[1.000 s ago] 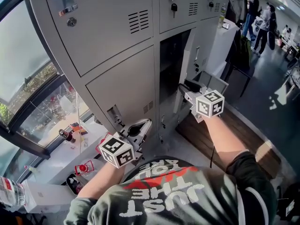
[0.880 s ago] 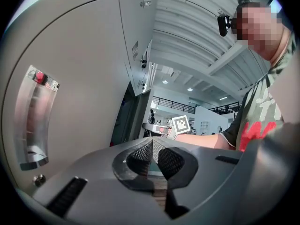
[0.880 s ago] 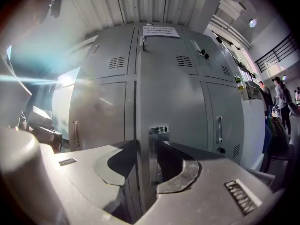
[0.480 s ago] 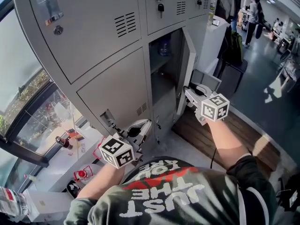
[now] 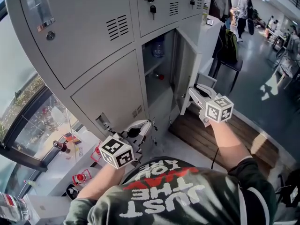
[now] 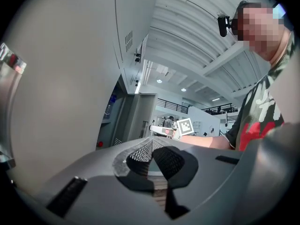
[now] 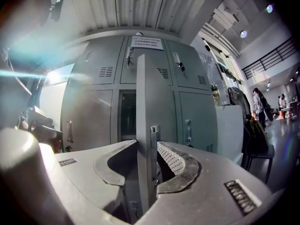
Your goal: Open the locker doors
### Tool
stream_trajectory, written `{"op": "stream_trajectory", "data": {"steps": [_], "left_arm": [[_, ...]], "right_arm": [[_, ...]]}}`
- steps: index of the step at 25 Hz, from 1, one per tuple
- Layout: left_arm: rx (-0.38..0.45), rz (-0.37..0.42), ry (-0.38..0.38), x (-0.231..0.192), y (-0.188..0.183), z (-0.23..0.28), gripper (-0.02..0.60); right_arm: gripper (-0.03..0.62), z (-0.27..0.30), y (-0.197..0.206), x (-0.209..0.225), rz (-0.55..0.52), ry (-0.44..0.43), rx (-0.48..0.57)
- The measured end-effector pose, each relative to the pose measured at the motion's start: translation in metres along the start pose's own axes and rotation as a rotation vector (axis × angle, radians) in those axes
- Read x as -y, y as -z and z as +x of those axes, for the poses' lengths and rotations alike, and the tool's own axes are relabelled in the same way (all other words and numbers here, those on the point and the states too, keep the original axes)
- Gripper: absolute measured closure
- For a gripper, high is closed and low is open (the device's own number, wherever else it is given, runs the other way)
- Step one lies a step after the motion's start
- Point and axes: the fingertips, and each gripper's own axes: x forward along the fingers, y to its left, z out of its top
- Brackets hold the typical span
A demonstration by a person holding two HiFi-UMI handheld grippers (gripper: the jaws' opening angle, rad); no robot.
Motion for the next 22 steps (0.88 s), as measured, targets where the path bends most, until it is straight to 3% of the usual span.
{"op": "stream_trajectory", "data": {"steps": [22], "left_arm": [[-0.017, -0.010, 0.036, 0.002, 0.005, 0.035, 0.580]], "right_arm": [[0.497, -0.039, -0.001, 0.074, 0.042, 0.139, 0.035]]}}
